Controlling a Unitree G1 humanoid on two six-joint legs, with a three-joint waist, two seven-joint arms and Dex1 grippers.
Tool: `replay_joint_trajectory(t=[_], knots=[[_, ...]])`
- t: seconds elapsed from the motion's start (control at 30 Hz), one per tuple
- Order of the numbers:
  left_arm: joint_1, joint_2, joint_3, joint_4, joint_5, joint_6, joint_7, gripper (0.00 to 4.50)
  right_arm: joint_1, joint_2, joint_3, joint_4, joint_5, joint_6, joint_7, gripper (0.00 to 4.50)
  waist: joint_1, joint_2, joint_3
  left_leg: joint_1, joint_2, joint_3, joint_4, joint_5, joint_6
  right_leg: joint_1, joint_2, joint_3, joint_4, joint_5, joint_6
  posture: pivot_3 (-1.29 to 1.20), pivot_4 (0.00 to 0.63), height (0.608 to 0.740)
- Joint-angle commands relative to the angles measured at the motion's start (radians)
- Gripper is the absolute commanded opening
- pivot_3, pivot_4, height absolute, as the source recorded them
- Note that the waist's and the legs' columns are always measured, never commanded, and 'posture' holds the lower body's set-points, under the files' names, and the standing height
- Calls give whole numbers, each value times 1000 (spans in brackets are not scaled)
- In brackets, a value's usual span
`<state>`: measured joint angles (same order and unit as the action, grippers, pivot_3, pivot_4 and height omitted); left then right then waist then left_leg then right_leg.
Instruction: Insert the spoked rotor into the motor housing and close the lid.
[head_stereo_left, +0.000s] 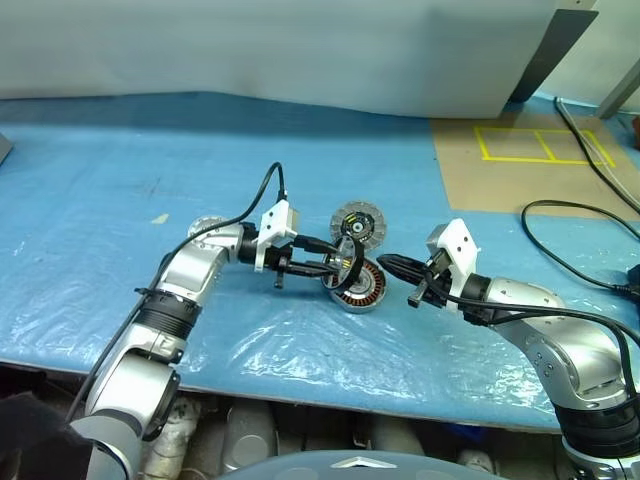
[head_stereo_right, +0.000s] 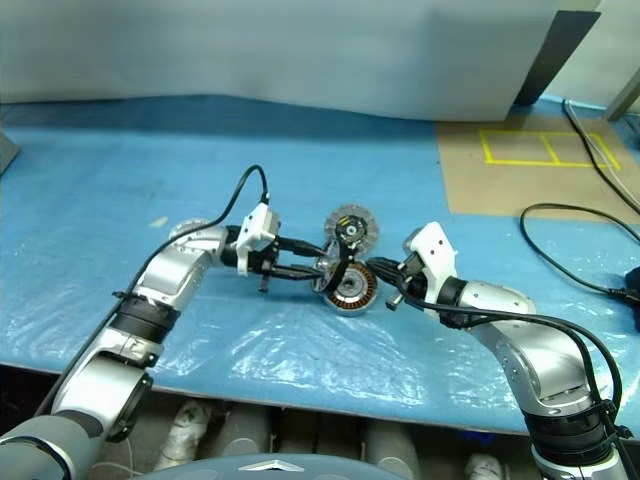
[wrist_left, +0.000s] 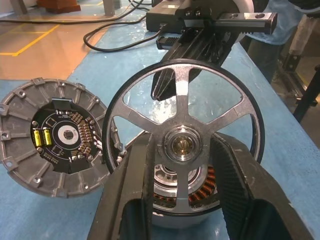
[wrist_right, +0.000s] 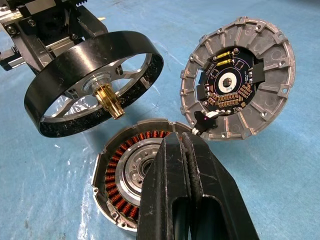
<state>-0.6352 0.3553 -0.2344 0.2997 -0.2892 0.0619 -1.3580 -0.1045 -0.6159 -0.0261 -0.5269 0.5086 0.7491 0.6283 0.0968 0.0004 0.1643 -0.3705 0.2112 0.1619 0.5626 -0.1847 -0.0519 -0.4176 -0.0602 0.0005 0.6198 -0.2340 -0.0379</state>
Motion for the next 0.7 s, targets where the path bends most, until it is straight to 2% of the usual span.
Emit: replay_joint_trajectory(t=[0.03,0.33,0.7], knots=[[-6,-14,-9,-17,24,-63,15,1335,-12,-7,1,-32,-7,-21,0,0,0,0,0,0,0,0,0,0,0,0,0,0,0,0,0,0,150,740],[-25,-10,-40,40,106,-143,32,1335,-6,-6,2,-35,-18,-21,-2,0,0,0,0,0,0,0,0,0,0,0,0,0,0,1,1,0,150,740],[-54,12,-66,15,129,-96,-3,1335,19,3,7,-30,-42,-40,-9,0,0,0,0,0,0,0,0,0,0,0,0,0,0,1,1,0,150,740]])
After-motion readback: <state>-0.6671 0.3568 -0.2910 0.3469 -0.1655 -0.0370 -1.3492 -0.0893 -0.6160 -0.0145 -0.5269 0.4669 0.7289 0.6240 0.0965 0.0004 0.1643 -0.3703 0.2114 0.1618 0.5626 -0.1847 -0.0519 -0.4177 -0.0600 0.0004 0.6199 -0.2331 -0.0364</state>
